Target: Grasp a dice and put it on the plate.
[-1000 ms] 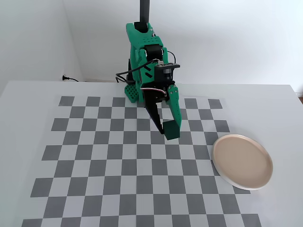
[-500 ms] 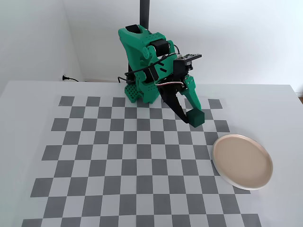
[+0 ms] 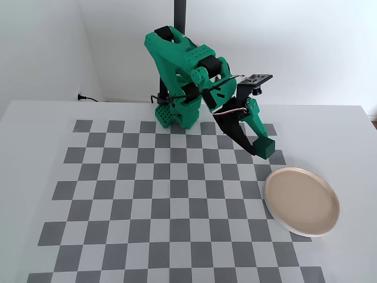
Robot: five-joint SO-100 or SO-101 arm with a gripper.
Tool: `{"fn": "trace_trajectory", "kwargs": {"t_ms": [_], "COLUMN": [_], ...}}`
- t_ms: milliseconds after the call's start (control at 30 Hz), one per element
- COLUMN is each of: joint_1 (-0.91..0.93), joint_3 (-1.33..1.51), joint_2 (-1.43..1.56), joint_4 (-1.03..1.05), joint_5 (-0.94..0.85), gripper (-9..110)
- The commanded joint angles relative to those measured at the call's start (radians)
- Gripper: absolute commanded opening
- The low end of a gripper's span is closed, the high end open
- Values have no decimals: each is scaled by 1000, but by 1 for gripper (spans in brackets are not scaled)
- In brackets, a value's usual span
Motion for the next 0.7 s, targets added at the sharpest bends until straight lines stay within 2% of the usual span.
{"fn": "trace_trajectory", "kwargs": {"t_ms": [0,667], "joint_1": [-32,-103], "joint_3": [-57,-453], "joint_2": [-80,-624], "joint_4": [-66,-110], "joint_5": [-3,21], "gripper": [-4,-4]}}
